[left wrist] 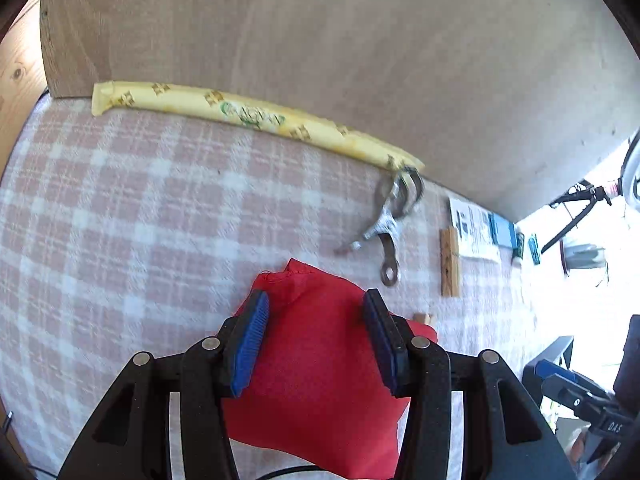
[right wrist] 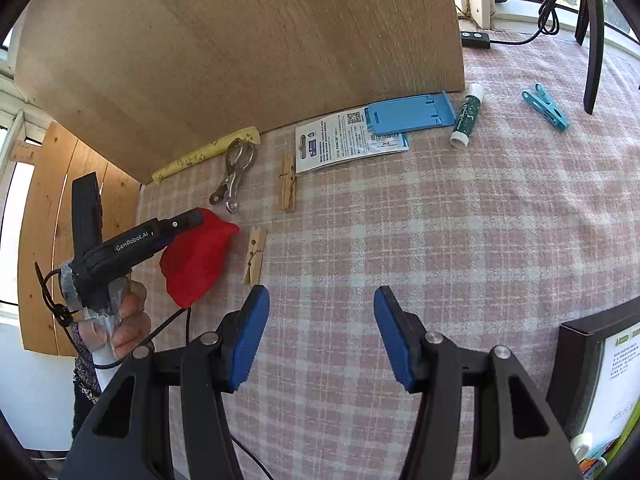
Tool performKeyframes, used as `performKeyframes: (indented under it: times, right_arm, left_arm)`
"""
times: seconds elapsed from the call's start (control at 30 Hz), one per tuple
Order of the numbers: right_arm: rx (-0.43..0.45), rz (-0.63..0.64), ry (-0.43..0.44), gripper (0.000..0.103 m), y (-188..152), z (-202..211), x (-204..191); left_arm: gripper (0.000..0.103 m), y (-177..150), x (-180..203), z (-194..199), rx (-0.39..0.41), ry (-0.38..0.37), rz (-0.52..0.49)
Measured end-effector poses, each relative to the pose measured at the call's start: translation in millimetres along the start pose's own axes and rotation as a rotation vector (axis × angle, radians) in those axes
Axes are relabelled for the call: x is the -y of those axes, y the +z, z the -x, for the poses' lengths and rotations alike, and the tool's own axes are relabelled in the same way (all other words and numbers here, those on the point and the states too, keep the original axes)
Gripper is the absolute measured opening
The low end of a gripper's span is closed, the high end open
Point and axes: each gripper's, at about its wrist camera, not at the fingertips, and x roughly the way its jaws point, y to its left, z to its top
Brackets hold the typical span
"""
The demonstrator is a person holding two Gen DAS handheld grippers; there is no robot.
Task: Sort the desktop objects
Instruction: 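Lift the red pouch with the left tool while the right tool grasps its other side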
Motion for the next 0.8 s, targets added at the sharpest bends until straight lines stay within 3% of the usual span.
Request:
performKeyframes:
  times: [0.17, 0.27, 0.5, 0.63, 0.8]
  right_arm:
    - [-0.021, 0.017, 0.03, 0.054, -15.0, -3.4, -8.8]
    - [-0.039, 0.041, 0.035, 0.054, -25.2, -5.8, -14.6]
    - [-0.081, 0.102, 0.072, 0.054, -38.1, -16.6, -32.9]
    - [-0.101, 0.15, 0.065, 0.054, -34.5, -32.4, -48.6]
    - [-0.161, 0.207, 0.057, 0.054, -29.3, -61.9, -67.4]
  left_arm:
    - [0.046, -53.9, 44.9, -7.5, -0.065, -0.065, -0.085]
    - [0.041, -68.0, 58.5, 1.4, -0.052, -0.039, -0.086]
    - [0.043, -69.6, 28.2, 57.1, 0.03, 0.009, -0.008]
    - [0.053, -94.2, 16.4, 59.0, -0.01, -0.001, 0.024]
    - [0.055, -109.7, 15.4, 43.2, -0.044, -0.009, 0.047]
